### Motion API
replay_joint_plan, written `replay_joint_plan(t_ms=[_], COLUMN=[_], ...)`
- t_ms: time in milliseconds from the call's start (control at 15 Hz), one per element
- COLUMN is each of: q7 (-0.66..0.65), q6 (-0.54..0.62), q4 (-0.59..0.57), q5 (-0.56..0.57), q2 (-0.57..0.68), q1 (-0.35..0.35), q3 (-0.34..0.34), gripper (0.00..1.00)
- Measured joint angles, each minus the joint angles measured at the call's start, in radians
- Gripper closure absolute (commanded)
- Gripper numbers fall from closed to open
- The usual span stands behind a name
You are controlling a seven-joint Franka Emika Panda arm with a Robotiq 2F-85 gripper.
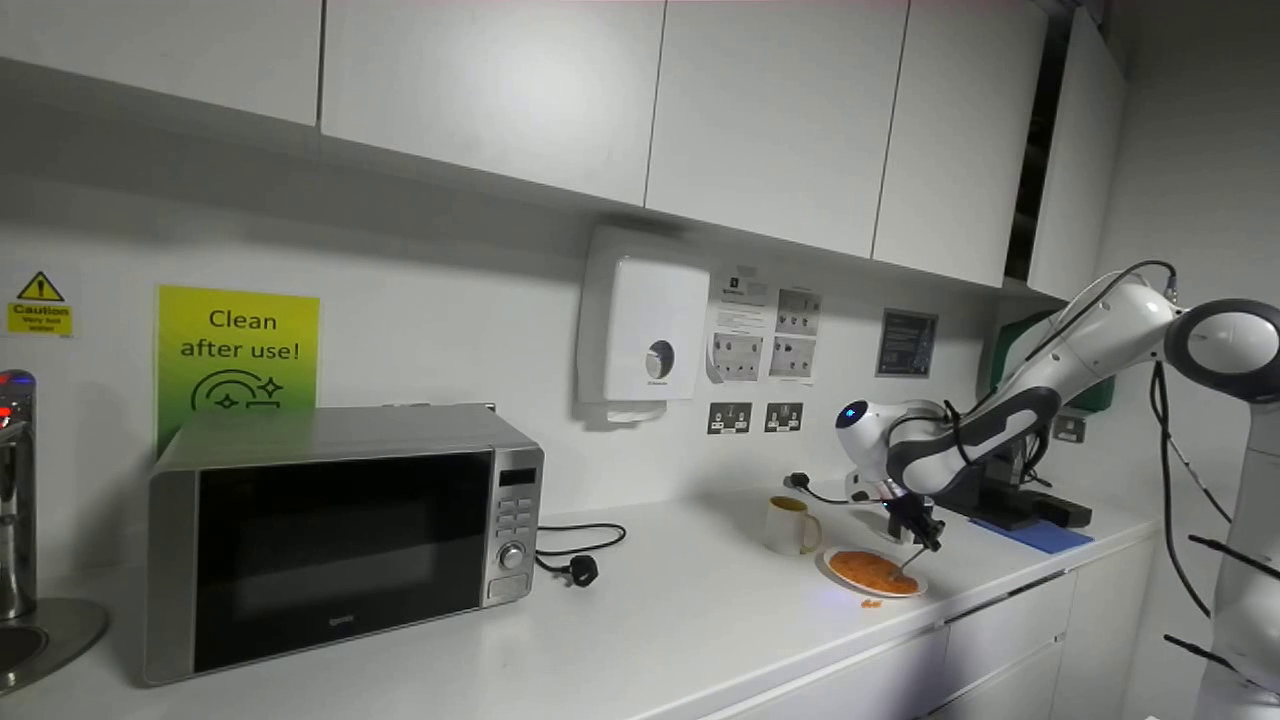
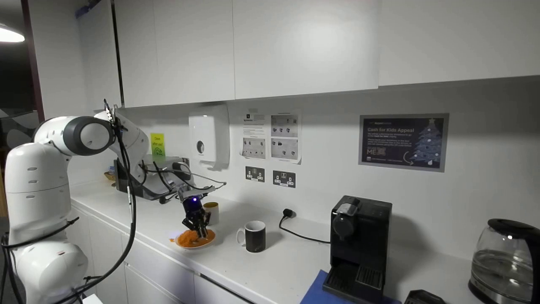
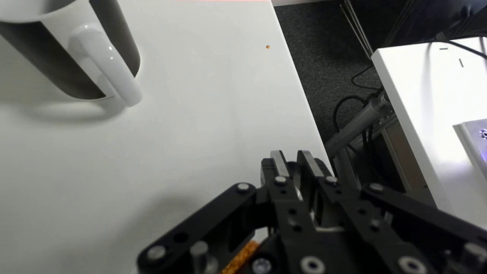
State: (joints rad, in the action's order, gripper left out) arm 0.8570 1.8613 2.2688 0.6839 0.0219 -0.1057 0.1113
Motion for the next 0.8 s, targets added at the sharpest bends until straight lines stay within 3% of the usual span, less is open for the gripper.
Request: replay_joint_plan(t_ms=[800], q7=[-0.001], q6=[0.128], q4=[-0.003], q5=[0.002], q2=[0.025], q1=[-0.004], q3=[0.002], gripper=[0.97])
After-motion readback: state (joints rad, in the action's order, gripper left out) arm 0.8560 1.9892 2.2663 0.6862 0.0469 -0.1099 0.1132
